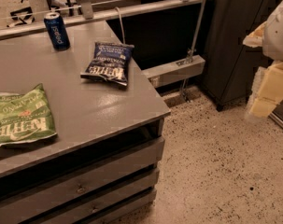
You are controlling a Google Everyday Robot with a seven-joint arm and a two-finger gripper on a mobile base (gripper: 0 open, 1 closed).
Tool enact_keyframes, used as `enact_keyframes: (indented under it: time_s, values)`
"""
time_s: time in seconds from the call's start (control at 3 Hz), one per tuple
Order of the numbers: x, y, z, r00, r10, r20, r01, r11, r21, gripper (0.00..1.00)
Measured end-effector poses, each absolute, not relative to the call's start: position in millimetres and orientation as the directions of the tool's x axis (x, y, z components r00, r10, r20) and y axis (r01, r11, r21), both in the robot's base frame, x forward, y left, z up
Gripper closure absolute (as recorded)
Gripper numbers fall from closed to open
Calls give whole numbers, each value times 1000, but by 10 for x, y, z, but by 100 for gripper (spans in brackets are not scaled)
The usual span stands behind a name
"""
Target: Move pepsi can near blue chip bag
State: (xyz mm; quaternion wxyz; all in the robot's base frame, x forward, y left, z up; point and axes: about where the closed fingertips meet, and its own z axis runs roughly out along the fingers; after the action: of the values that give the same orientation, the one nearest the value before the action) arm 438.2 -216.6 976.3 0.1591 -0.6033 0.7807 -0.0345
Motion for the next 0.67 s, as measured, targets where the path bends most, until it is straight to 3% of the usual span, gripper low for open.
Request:
enact_keyframes:
  time_s: [0.67]
  values:
    - [4399, -2147, 9786, -193, -953, -235, -934, 251, -254, 0]
